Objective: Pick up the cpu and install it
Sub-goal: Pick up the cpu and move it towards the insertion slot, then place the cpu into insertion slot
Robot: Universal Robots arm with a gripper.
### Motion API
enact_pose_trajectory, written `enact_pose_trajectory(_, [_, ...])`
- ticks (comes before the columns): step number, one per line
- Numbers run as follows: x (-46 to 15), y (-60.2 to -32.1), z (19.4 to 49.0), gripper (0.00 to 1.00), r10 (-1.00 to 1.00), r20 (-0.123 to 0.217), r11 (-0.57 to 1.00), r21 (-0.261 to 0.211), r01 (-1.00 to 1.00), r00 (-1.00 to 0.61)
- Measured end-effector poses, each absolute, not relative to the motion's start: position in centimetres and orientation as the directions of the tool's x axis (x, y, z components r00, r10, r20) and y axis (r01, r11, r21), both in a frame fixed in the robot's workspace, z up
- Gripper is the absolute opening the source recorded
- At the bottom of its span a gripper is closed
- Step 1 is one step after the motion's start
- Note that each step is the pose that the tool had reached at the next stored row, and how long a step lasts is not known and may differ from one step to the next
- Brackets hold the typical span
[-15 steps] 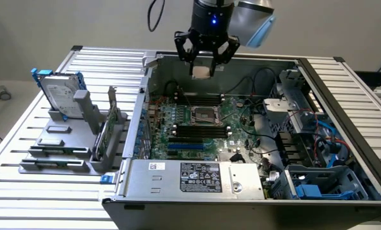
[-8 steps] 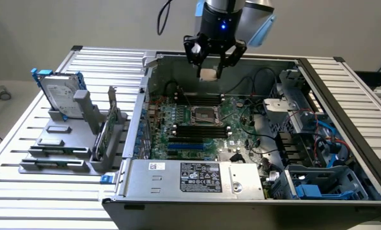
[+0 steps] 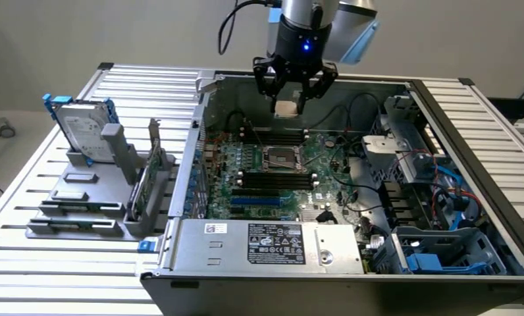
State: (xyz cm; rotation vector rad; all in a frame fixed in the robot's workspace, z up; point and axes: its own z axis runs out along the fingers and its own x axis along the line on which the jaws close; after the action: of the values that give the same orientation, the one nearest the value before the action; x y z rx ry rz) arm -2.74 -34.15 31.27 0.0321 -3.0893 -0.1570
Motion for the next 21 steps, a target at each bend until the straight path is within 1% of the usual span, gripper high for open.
enact_pose_trajectory(18, [-2.74, -34.15, 31.26, 0.55, -0.022, 0.047, 0.995, 0.102, -0.018, -0.999])
enact_pose_trajectory(21, [-2.75, -34.14, 31.25, 0.55, 0.013, 0.047, 0.995, 0.102, 0.018, -0.999])
